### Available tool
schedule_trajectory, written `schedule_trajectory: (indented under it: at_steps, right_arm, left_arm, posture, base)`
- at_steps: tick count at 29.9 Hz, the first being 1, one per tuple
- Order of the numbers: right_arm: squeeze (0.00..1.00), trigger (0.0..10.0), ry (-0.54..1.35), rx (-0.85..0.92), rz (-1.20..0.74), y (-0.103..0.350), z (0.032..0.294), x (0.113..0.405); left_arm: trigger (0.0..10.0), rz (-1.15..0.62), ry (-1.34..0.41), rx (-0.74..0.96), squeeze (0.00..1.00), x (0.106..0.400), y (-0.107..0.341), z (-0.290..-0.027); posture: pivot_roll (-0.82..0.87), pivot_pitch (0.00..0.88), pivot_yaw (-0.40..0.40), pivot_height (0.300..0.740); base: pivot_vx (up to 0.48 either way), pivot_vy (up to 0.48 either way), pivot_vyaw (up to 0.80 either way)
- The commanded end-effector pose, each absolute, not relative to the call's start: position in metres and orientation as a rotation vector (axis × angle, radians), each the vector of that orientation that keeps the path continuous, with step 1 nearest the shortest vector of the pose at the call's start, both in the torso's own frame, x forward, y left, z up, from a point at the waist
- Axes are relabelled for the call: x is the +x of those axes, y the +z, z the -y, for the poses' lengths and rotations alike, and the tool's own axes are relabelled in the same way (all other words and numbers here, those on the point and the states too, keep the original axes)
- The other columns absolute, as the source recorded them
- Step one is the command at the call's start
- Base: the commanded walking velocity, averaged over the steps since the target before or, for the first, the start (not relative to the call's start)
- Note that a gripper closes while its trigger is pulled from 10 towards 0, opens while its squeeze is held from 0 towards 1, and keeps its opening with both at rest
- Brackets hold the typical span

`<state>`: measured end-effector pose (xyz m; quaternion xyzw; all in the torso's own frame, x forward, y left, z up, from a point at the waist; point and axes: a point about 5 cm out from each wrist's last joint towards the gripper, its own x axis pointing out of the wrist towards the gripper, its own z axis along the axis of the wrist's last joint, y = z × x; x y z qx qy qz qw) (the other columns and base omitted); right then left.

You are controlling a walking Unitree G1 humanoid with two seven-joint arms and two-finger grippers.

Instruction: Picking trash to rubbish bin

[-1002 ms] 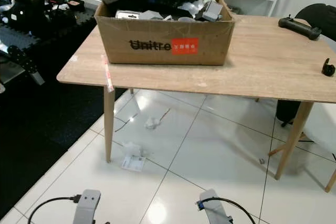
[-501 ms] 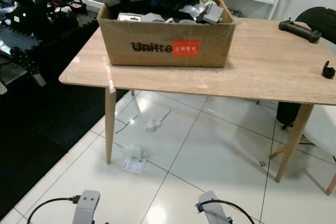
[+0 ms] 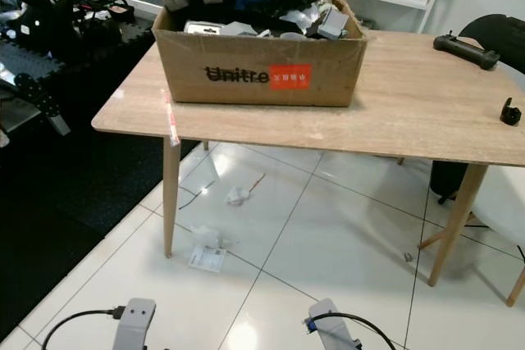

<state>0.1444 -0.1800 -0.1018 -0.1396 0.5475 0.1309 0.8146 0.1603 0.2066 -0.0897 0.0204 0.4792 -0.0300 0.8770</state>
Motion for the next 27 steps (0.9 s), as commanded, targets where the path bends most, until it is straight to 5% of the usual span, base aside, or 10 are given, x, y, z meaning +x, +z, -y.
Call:
schedule_trajectory:
  at_steps: [1, 5, 27]
  right_arm:
    - [0.00, 10.0, 0.281, -0.293, -1.234, -0.107, 0.185, 0.127]
    - [0.00, 10.0, 0.277, -0.288, -1.231, -0.107, 0.186, 0.128]
    - [0.00, 10.0, 0.275, -0.331, -1.266, -0.107, 0.201, 0.121]
  left_arm:
    - [10.0, -1.025, -0.065, 0.029, 0.00, 0.153, -0.093, -0.203]
    - [10.0, -1.024, -0.068, 0.027, 0.00, 0.153, -0.093, -0.202]
    - [10.0, -1.012, -0.067, 0.008, 0.00, 0.156, -0.093, -0.200]
  posture:
    - [0.10, 0.078, -0.021, 0.740]
    - [0.10, 0.078, -0.020, 0.740]
    - [0.09, 0.079, -0.017, 0.740]
  base:
    - [0.000, 0.000, 0.00]
    - [0.000, 0.000, 0.00]
    - [0.000, 0.000, -0.78]
